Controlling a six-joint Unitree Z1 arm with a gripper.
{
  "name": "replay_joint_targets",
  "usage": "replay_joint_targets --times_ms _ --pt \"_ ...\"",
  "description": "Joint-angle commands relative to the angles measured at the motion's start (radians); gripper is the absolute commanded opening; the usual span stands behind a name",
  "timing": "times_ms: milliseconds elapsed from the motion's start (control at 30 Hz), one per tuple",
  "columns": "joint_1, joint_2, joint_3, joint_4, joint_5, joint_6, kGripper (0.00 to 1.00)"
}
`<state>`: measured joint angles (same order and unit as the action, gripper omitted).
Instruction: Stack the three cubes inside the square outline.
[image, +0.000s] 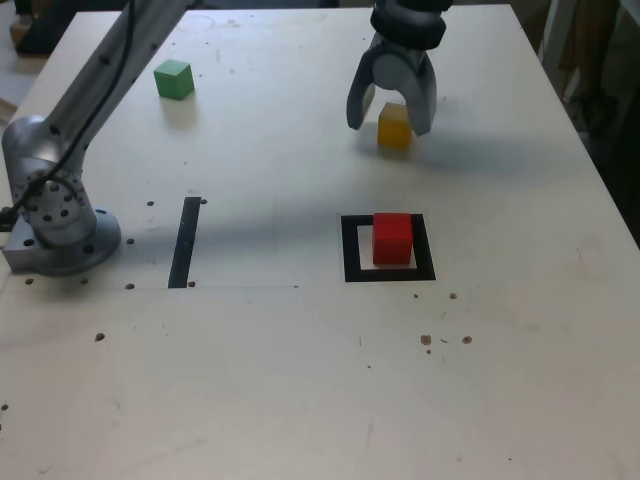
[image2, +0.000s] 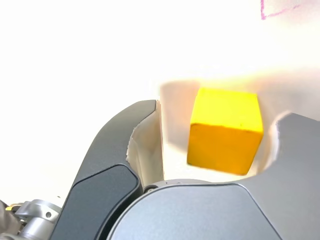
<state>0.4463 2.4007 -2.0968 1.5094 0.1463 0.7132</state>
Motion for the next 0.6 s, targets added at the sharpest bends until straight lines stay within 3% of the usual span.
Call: replay_joint_targets --times_ms 0,267,567 --pt "0.002 0.009 -0.006 -0.003 -0.003 -0.004 0.56" --pt "0.003 0.016 -0.012 -0.013 -0.004 -0.008 0.27" --pt "0.002 0.010 -0.011 -0.007 -0.004 -0.008 0.25"
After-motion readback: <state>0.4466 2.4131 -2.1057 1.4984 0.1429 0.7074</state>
